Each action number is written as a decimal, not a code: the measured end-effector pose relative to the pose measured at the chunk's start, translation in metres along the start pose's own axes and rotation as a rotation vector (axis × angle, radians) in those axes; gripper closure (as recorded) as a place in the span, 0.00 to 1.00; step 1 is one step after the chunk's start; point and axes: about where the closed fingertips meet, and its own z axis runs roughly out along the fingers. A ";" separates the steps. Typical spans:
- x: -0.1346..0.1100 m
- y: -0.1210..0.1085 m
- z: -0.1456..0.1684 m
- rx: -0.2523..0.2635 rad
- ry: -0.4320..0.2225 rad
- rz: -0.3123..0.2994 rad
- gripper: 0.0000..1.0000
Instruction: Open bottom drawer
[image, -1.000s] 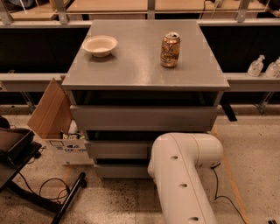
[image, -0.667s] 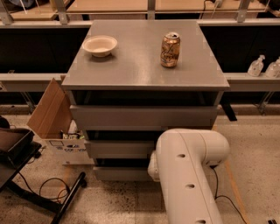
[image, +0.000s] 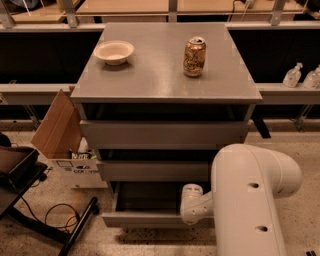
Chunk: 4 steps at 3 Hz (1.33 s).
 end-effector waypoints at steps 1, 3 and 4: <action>0.003 0.012 0.002 -0.017 0.003 -0.001 0.82; -0.004 0.000 -0.007 0.021 -0.019 -0.020 0.35; -0.012 -0.026 -0.005 0.071 -0.052 -0.048 0.12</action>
Offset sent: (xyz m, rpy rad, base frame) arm -0.0118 -0.0013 -0.0039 -0.0003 0.0177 -0.0007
